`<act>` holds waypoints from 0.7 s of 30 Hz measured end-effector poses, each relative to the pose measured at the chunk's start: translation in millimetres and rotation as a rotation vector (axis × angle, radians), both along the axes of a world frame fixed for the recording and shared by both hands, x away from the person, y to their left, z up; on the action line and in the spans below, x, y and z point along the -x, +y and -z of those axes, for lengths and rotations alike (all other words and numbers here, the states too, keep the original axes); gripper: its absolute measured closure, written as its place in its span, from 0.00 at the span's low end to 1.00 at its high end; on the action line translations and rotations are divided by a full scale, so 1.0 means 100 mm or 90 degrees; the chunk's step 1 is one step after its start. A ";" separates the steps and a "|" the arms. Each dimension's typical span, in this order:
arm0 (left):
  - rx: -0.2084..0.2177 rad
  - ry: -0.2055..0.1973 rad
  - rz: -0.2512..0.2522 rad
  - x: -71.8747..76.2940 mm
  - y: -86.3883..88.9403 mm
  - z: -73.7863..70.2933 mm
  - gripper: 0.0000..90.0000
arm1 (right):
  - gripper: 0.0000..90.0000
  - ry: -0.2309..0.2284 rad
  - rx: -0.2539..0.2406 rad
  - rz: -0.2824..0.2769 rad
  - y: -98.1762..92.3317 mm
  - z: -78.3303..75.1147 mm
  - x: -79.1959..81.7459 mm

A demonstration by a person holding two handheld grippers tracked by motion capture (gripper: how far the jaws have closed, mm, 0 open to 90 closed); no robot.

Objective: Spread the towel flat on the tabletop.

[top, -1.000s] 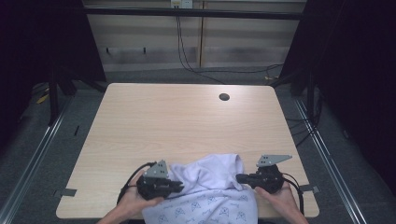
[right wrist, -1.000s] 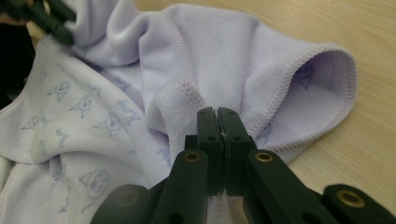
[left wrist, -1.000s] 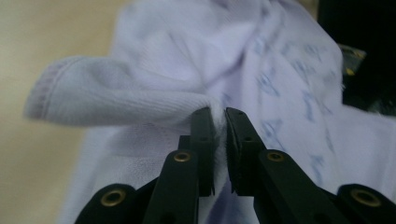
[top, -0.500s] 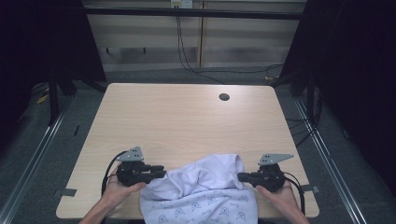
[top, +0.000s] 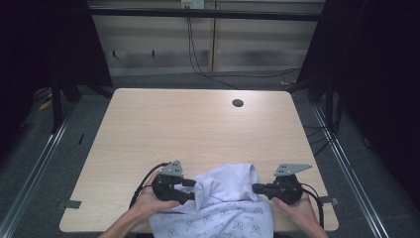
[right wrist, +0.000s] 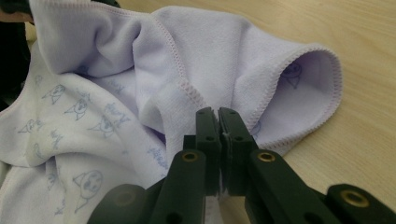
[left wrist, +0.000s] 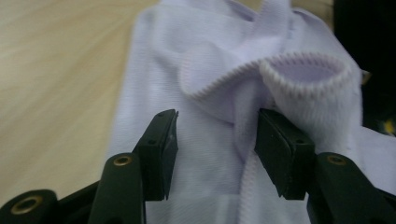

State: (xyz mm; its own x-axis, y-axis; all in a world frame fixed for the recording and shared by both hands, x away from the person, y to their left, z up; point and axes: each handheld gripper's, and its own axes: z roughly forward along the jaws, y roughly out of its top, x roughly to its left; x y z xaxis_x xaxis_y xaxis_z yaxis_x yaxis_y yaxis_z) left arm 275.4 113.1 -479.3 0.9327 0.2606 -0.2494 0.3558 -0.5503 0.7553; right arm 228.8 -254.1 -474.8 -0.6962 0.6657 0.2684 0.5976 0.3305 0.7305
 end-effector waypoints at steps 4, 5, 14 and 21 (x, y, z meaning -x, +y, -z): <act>0.015 0.001 0.036 0.10 -0.04 -0.04 0.54 | 0.97 0.001 -0.001 0.003 -0.02 0.00 -0.01; 0.011 0.000 0.040 0.12 -0.06 -0.03 0.52 | 0.97 0.000 -0.002 0.004 -0.02 -0.01 -0.01; 0.013 -0.012 0.049 0.13 -0.33 -0.05 0.63 | 0.96 0.001 -0.001 0.005 0.00 -0.01 -0.01; -0.049 -0.016 0.078 0.21 -0.50 0.06 0.68 | 0.95 0.000 -0.004 0.006 -0.02 -0.01 0.00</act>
